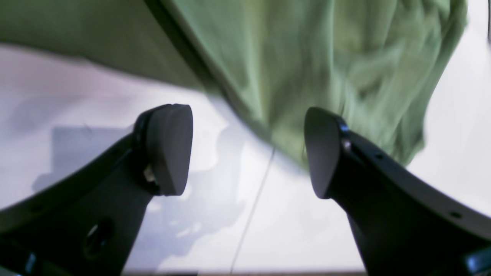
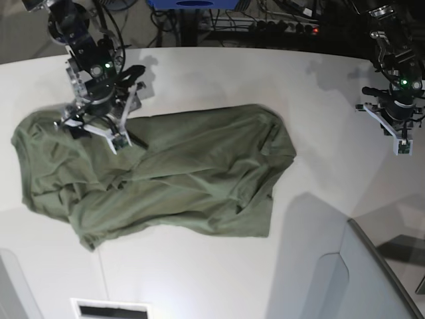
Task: Layout the t-shirt on the table in an organized manner, then fold the t-shirt properly
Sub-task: 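Release the collar corner and lift the right gripper away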
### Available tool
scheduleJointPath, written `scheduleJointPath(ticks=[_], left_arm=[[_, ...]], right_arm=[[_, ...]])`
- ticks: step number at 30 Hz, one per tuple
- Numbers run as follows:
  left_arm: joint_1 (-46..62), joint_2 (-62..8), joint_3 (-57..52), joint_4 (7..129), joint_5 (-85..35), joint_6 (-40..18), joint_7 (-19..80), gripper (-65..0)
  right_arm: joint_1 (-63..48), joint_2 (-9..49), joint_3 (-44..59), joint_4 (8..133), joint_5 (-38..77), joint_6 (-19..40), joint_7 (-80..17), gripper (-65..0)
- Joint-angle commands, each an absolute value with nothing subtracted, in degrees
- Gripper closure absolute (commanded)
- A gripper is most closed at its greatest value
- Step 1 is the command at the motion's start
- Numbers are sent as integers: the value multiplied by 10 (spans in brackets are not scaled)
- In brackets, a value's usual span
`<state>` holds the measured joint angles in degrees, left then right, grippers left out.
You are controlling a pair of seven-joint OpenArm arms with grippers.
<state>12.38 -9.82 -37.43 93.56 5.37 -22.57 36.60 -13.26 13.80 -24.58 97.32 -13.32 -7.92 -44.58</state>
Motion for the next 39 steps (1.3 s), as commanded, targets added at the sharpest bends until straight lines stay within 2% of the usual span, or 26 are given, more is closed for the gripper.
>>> scheduleJointPath(ticks=[1, 6, 15, 17, 19, 21, 22, 23, 25, 27, 39], left_arm=[[123, -109, -378, 939, 38, -221, 356, 0], [127, -134, -382, 908, -5, -221, 356, 0], [126, -139, -407, 900, -7, -221, 356, 0], [126, -139, -407, 900, -7, -221, 356, 0], [126, -139, -407, 900, -7, -221, 356, 0], [126, -139, -407, 900, -7, -221, 356, 0], [126, -139, -407, 900, -7, -221, 356, 0], [126, -140, -407, 899, -7, -221, 356, 0], [126, -140, -407, 899, -7, -221, 356, 0], [123, -140, -407, 899, -7, -221, 356, 0], [119, -152, -404, 898, -8, -221, 356, 0]], right_arm=[[-120, 141, -245, 975, -141, -84, -441, -417], [-109, 138, -246, 961, -141, -82, -441, -416], [-63, 116, -271, 906, -141, -60, -440, -407], [-53, 112, -271, 892, -141, -59, -440, -357], [-44, 111, -271, 873, -139, -59, -440, -258], [-39, 110, -269, 857, -139, -59, -440, -122], [-39, 108, -269, 852, -139, -59, -441, -74], [-39, 105, -269, 851, -139, -59, -443, -56], [-43, 105, -268, 854, -139, -59, -443, -48], [-51, 106, -268, 864, -139, -59, -444, -3], [-214, 103, -116, 1040, -140, -60, -469, 0]])
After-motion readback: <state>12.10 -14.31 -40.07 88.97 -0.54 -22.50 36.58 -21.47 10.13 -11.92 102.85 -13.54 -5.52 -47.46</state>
